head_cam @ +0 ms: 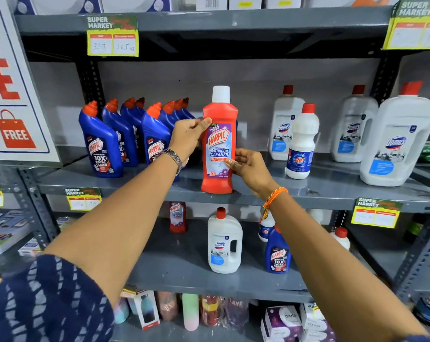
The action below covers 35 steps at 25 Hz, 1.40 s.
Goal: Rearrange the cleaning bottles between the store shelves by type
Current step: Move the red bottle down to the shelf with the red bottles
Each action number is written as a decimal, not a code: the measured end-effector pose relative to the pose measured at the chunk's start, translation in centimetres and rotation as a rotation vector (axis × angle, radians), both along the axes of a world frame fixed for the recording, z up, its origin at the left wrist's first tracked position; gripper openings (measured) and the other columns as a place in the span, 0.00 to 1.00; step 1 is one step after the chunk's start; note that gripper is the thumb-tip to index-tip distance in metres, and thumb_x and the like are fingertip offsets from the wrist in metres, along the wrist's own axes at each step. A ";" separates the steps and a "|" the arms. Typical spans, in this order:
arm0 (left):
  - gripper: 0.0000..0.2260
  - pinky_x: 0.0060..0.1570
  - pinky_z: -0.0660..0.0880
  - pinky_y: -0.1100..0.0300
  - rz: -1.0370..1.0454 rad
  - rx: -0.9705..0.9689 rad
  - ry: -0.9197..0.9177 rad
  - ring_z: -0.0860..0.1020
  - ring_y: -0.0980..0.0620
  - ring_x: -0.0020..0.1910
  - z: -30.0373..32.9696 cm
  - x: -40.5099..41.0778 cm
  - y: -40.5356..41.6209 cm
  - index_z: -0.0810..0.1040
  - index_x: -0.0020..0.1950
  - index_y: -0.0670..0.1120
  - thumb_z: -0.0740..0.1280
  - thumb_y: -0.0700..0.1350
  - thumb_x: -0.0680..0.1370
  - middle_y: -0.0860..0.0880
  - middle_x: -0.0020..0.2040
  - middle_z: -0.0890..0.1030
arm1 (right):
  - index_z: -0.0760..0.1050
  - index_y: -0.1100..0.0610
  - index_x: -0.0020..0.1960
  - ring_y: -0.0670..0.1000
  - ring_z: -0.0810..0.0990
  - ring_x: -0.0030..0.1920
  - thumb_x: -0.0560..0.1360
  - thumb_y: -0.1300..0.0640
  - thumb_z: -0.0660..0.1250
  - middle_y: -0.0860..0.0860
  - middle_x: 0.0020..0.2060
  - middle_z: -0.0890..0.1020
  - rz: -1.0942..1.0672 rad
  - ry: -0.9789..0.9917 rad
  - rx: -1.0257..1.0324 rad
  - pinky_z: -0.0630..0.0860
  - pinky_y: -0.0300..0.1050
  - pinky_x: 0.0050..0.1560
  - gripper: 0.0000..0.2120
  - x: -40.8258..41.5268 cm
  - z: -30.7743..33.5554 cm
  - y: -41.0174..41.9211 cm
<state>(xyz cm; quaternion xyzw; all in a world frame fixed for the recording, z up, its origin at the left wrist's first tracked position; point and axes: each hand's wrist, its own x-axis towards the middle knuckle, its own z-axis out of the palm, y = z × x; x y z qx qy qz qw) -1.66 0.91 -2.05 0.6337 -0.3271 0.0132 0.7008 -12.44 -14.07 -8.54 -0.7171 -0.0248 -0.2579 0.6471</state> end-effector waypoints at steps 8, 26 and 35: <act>0.05 0.38 0.81 0.64 -0.004 0.022 -0.042 0.84 0.58 0.36 -2.1 -6.4 6.8 0.82 0.48 0.44 0.69 0.44 0.80 0.53 0.36 0.87 | 0.77 0.63 0.61 0.52 0.86 0.54 0.74 0.64 0.72 0.56 0.53 0.85 0.143 0.006 0.065 0.84 0.46 0.53 0.16 -4.6 -3.3 4.3; 0.08 0.58 0.77 0.45 -0.004 0.188 0.351 0.80 0.49 0.52 -29.2 4.1 15.2 0.86 0.54 0.51 0.72 0.47 0.76 0.55 0.46 0.87 | 0.75 0.70 0.62 0.39 0.85 0.46 0.72 0.75 0.68 0.50 0.49 0.86 0.152 0.315 0.184 0.82 0.35 0.49 0.18 6.9 -29.2 11.6; 0.16 0.44 0.81 0.62 0.018 0.261 0.461 0.84 0.62 0.45 -33.6 12.1 14.6 0.76 0.68 0.36 0.66 0.37 0.80 0.58 0.43 0.88 | 0.79 0.66 0.55 0.56 0.81 0.49 0.73 0.73 0.67 0.50 0.42 0.84 -0.008 0.435 0.205 0.79 0.51 0.57 0.12 14.2 -32.3 12.8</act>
